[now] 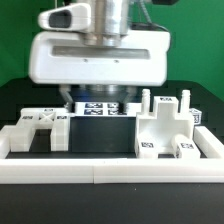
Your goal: Assemble chair
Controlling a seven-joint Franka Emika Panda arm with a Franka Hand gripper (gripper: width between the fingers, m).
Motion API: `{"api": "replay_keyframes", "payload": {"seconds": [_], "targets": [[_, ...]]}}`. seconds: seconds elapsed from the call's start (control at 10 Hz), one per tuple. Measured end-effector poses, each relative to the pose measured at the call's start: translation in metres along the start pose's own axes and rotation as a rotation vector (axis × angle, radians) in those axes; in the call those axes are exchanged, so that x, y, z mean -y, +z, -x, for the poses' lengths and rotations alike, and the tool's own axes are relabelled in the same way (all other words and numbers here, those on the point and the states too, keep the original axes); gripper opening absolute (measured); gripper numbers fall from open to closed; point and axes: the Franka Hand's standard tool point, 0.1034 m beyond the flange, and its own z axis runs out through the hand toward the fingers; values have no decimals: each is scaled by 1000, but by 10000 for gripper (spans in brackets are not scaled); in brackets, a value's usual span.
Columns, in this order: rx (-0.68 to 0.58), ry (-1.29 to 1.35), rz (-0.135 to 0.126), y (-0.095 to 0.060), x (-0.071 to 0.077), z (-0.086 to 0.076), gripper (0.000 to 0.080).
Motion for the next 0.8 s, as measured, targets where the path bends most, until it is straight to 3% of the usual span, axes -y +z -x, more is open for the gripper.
{"api": "replay_keyframes", "payload": {"seconds": [0.2,0.5,0.6,0.8], "targets": [[-2,10,7,4,-21,25,649],[-1,11,4,3,-19,23,649],[20,16,-8,3,-24,30,649],[104,28,-53,7,-19,50,649]]}}
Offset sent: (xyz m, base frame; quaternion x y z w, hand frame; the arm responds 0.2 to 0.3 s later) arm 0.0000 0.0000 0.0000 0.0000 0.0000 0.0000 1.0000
